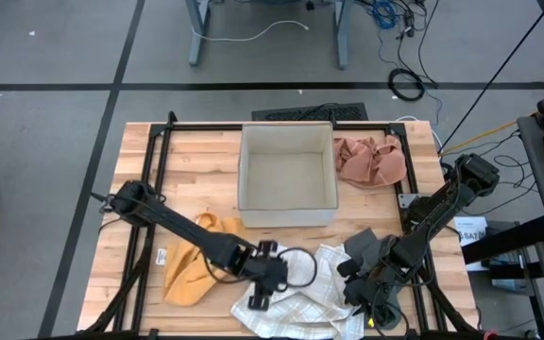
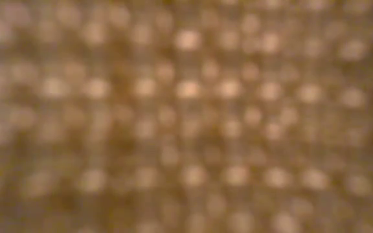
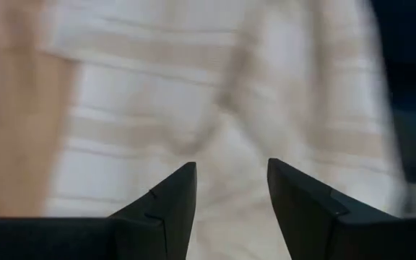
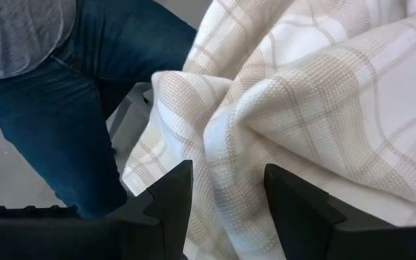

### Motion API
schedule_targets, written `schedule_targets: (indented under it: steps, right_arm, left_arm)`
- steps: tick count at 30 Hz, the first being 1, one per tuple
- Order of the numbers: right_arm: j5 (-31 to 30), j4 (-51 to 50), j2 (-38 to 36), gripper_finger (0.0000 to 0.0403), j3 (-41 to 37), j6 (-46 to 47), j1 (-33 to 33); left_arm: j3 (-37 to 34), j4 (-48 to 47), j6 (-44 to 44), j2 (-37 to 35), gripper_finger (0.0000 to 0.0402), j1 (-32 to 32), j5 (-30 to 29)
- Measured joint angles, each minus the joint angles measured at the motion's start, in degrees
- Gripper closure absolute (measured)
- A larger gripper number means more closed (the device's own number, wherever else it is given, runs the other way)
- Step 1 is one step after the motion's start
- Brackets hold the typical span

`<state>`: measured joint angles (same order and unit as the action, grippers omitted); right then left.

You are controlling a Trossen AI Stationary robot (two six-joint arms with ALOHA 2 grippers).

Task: Fold towel
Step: Fold the white towel with brown checkered lines

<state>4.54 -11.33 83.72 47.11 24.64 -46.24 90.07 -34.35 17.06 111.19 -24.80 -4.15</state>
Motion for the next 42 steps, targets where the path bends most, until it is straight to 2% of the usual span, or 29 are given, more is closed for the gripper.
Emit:
schedule_targets:
  steps: [8,12,16,19,22,25,31,33,39,42]
  right_arm:
    - [-1.6,0.0,0.0,0.0239,0.0,0.0,0.0]
    - [-1.7,0.1,0.0,0.0239,0.0,0.0,0.0]
    - [-2.2,0.2,0.0,0.0239,0.0,0.0,0.0]
    - [-3.5,0.2,0.0,0.0239,0.0,-0.2,-0.3]
    - [-3.6,0.1,0.0,0.0239,0.0,-0.4,-0.4]
    - [-3.6,0.1,0.0,0.0239,0.0,-0.4,-0.4]
    - [-3.6,0.1,0.0,0.0239,0.0,-0.4,-0.4]
    - [-3.6,0.1,0.0,0.0239,0.0,-0.4,-0.4]
    - [-3.9,-0.3,0.0,0.0239,0.0,0.1,-0.4]
    - [-5.1,-1.7,-0.3,0.0239,0.0,0.2,-0.4]
  left_arm:
    - [-0.1,-2.8,-1.5,4.7,0.0225,6.9,-3.2]
    - [-0.1,-2.4,-2.6,7.8,0.0225,10.2,1.8]
    - [-0.2,-2.7,-3.1,10.7,0.0225,12.2,3.2]
    - [-0.1,-1.9,-4.3,11.9,0.0225,13.1,8.1]
    - [0.0,-1.8,-5.2,12.6,0.0228,13.4,8.9]
    - [0.0,-1.8,-6.4,12.8,0.0252,13.4,8.4]
    - [0.0,-1.8,-8.2,12.7,0.0364,13.1,6.1]
    - [0.0,-1.8,-8.6,12.7,0.0389,12.9,6.1]
    - [-0.3,-5.0,-8.6,10.5,0.0397,11.8,5.6]
    - [-0.2,-6.8,-8.6,6.6,0.0398,11.0,4.0]
